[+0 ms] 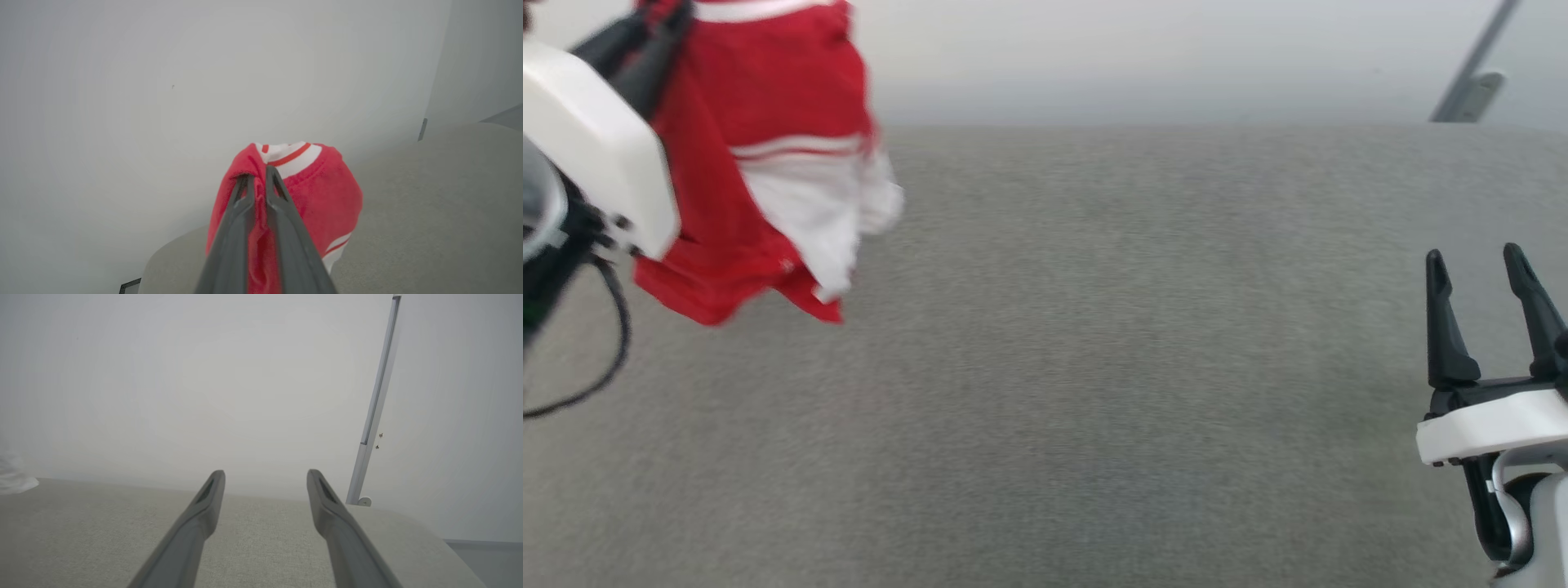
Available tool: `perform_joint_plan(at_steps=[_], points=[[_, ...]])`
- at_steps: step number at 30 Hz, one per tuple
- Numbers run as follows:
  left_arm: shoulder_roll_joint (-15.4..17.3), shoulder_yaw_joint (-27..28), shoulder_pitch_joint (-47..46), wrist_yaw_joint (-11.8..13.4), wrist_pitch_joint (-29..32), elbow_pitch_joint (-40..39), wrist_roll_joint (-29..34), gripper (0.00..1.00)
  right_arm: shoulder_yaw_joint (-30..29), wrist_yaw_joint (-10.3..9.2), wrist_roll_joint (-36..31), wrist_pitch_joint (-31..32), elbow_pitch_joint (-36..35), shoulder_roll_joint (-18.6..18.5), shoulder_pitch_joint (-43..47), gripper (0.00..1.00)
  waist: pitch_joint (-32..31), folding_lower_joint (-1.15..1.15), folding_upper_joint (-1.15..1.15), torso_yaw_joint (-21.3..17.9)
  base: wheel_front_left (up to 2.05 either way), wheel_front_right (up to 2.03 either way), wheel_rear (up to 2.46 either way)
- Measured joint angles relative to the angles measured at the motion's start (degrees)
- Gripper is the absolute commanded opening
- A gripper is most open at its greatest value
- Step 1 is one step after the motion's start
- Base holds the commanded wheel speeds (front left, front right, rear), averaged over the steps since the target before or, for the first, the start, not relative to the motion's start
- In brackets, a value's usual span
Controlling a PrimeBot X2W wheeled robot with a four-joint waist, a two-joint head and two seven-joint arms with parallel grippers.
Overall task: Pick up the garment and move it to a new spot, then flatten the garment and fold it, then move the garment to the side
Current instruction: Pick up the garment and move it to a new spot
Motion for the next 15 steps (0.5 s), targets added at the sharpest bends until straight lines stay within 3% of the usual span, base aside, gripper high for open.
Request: perform_joint_plan(at_steps=[6, 11, 15], points=[[-3.26, -5.23, 2.39, 1.67, 4.76, -8.31, -0.37, 0.0, -1.43, 0.0, -0.25, -0.33, 0.13, 0.48, 0.43, 1.0, 0.33, 0.0, 0.0, -5.27, 0.0, 0.0, 0.0], [-5.98, -9.68, 4.49, 1.82, 6.73, -9.31, -0.65, 0.0, -1.53, 0.0, -0.25, -0.73, 0.69, 1.43, 0.81, 1.0, 0.84, 0.0, 0.0, -8.46, 0.0, 0.0, 0.0], [-9.25, -14.78, 7.76, 1.79, 7.73, -5.73, -0.87, 0.0, -0.64, 0.0, -0.24, -1.24, 1.7, 2.52, 0.97, 1.0, 1.66, 0.0, 0.0, -11.06, 0.0, 0.0, 0.0]])
